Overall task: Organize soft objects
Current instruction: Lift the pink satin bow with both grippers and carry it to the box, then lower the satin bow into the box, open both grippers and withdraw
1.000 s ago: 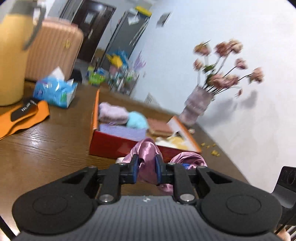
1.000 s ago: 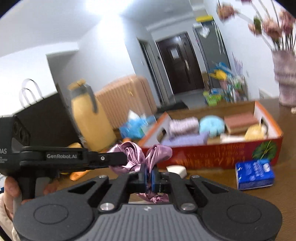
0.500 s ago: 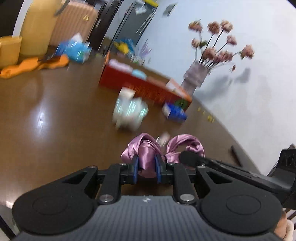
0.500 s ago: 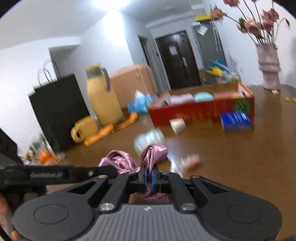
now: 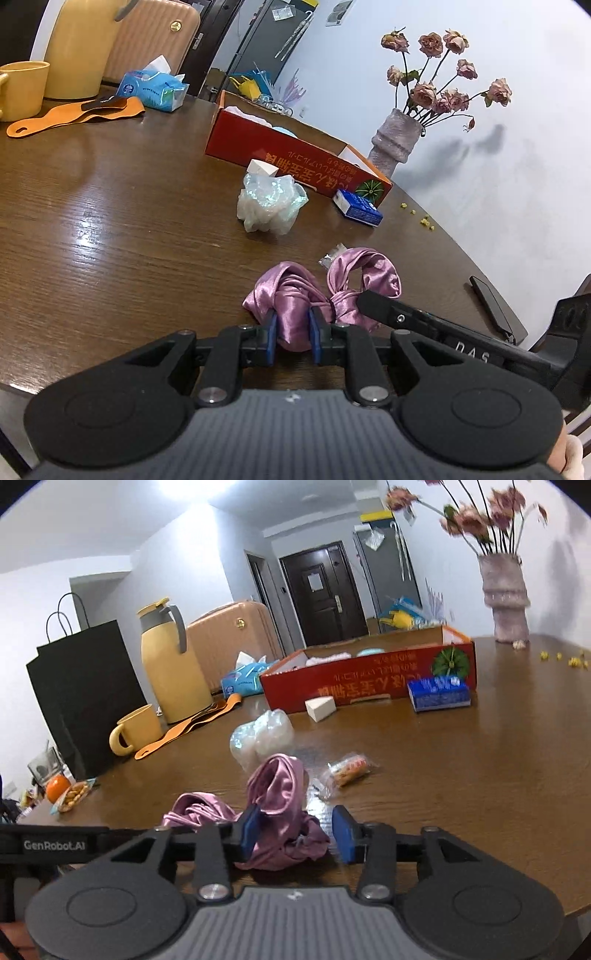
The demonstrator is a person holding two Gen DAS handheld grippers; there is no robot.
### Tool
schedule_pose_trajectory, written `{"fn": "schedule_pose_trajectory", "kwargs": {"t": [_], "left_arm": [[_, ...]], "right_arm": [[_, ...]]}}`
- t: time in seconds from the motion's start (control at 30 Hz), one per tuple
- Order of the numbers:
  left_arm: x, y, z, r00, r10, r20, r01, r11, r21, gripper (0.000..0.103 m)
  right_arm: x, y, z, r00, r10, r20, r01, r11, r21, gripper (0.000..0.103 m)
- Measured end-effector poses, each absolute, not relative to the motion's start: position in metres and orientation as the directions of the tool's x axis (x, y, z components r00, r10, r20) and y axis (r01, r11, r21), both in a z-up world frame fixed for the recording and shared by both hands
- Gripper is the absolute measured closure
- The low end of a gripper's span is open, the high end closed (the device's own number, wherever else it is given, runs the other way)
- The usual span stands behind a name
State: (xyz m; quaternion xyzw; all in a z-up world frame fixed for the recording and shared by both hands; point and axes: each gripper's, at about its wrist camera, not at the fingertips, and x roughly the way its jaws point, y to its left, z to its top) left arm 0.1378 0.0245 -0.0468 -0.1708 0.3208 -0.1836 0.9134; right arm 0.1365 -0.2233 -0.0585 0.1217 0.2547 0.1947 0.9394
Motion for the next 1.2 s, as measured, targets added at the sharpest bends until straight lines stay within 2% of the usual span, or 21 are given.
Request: {"fn": "schedule_pose_trajectory", "kwargs": {"t": [0.03,0.13,0.2,0.23,0.3,0.33,0.43,0.53,0.7,0.9,1.0,1.07,1.2], "left_arm": [[0.137,0.024,-0.046,0.73,-0.442,-0.521,0.228,0.877,-0.424,0.079],[0.135,0.025,-0.041,0.764,-0.407,-0.501,0.234,0.898,-0.373,0.054],[0.14,0.025,-0.041,0.764,-0.394,-0.511,0.227,0.905,-0.359,0.05],[0.144,0.026,-0.043,0.755,-0.398,-0.52,0.223,0.903,-0.367,0.05],[0.15,0.028,-0.045,0.737,-0.435,-0.518,0.243,0.885,-0.398,0.063],[0.152,0.029,-0.046,0.728,-0.458,-0.51,0.262,0.873,-0.411,0.079],[0.153,0.025,-0.046,0.728,-0.479,-0.49,0.298,0.866,-0.402,0.087],[0.159,0.027,-0.037,0.724,-0.501,-0.474,0.306,0.849,-0.43,0.088],[0.219,0.034,0.017,0.75,-0.543,-0.379,0.349,0.811,-0.47,0.088],[0.366,0.016,0.079,0.807,-0.457,-0.374,0.342,0.878,-0.334,0.088],[0.446,0.016,0.067,0.799,-0.406,-0.443,0.262,0.899,-0.351,0.088],[0.483,0.014,0.052,0.785,-0.369,-0.498,0.215,0.916,-0.34,0.088],[0.533,0.002,0.019,0.757,-0.266,-0.597,0.153,0.96,-0.233,0.087]], "right_arm": [[0.139,-0.227,-0.061,0.785,0.44,-0.436,-0.295,0.885,0.361,0.066],[0.14,-0.229,-0.065,0.774,0.456,-0.439,-0.292,0.873,0.391,0.073],[0.14,-0.228,-0.067,0.774,0.455,-0.442,-0.296,0.875,0.382,0.076],[0.141,-0.229,-0.069,0.77,0.463,-0.44,-0.296,0.869,0.396,0.077],[0.144,-0.23,-0.071,0.76,0.481,-0.438,-0.301,0.857,0.419,0.083],[0.144,-0.23,-0.071,0.754,0.489,-0.438,-0.307,0.852,0.423,0.087],[0.145,-0.226,-0.068,0.754,0.484,-0.445,-0.315,0.86,0.402,0.094],[0.146,-0.224,-0.059,0.756,0.483,-0.441,-0.33,0.864,0.38,0.096],[0.175,-0.235,-0.011,0.8,0.507,-0.322,-0.38,0.842,0.383,0.096],[0.306,-0.223,0.065,0.844,0.45,-0.292,-0.383,0.886,0.26,0.096],[0.393,-0.214,0.078,0.823,0.447,-0.351,-0.366,0.889,0.275,0.096],[0.445,-0.202,0.072,0.8,0.423,-0.427,-0.342,0.904,0.255,0.096],[0.527,-0.181,0.036,0.73,0.389,-0.561,-0.296,0.921,0.254,0.096]]}}
